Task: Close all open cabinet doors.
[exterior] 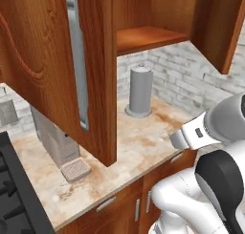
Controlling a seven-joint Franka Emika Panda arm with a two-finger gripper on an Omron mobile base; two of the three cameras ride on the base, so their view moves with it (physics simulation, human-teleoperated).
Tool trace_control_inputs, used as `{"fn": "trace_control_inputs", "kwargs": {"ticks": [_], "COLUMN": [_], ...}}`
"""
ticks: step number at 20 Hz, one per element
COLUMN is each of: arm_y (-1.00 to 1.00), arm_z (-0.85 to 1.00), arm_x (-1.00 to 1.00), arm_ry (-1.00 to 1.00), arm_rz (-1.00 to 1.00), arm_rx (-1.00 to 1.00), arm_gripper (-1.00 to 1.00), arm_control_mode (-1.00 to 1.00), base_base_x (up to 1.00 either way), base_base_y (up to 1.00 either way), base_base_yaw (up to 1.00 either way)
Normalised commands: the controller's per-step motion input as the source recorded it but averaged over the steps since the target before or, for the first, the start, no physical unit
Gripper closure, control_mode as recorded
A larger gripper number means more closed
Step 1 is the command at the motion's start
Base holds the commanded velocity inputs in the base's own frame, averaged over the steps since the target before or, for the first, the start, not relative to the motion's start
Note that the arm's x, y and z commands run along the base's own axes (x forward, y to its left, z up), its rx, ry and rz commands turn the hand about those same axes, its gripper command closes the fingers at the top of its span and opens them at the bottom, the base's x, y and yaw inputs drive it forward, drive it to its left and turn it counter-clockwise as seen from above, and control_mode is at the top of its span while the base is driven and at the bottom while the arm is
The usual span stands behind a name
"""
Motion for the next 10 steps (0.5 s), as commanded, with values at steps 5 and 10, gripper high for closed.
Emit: {"fn": "trace_control_inputs", "kwargs": {"ticks": [5,10], "arm_y": [0.0,0.0], "arm_z": [0.0,0.0], "arm_x": [0.0,0.0], "arm_ry": [0.0,0.0], "arm_rz": [0.0,0.0], "arm_rx": [0.0,0.0], "arm_gripper": [-1.0,-1.0], "arm_control_mode": [1.0,1.0], "base_base_x": [0.53,0.21], "base_base_y": [-0.14,-0.14], "base_base_yaw": [0.36,0.1]}}
